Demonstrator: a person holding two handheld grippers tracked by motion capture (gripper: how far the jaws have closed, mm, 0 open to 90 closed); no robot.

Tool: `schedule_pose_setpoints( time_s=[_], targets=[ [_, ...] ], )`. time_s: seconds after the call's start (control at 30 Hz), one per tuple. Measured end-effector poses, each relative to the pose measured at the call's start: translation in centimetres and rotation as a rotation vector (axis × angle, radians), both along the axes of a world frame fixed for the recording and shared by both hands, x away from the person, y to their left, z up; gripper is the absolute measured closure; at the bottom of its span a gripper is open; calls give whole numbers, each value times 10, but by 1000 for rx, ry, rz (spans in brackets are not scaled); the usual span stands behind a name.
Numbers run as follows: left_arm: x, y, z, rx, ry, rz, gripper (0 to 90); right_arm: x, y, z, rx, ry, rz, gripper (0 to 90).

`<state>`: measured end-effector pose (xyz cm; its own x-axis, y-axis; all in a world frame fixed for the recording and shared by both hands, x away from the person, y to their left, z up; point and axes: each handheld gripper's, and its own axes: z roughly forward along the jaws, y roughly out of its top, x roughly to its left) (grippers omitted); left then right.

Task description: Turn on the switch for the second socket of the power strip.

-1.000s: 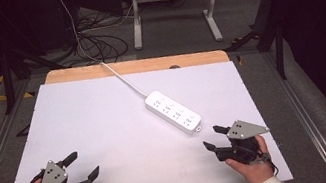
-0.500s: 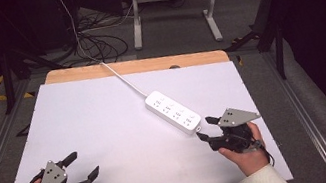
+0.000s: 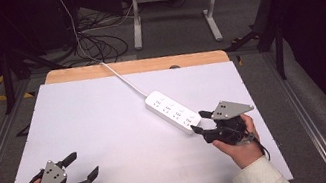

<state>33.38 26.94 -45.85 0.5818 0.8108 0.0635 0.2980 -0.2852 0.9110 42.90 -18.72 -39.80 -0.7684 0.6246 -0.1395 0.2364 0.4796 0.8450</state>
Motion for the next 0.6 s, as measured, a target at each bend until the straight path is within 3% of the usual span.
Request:
schedule_pose_setpoints(
  time_s=[0.13, 0.2, 0.3, 0.6],
  targets=[
    [-1, 1, 0, -2, 2, 7, 186, 3, 5, 6, -12, -7, 13, 574],
    [-3, 2, 0, -1, 3, 11, 186, 8, 8, 9, -17, 7, 50, 632],
    [-4, 3, 0, -9, 6, 18, 186, 16, 11, 11, 8, 4, 81, 720],
    [-3, 4, 0, -5, 5, 17, 186, 40, 26, 21, -13, 70, 39, 808]
  ],
)
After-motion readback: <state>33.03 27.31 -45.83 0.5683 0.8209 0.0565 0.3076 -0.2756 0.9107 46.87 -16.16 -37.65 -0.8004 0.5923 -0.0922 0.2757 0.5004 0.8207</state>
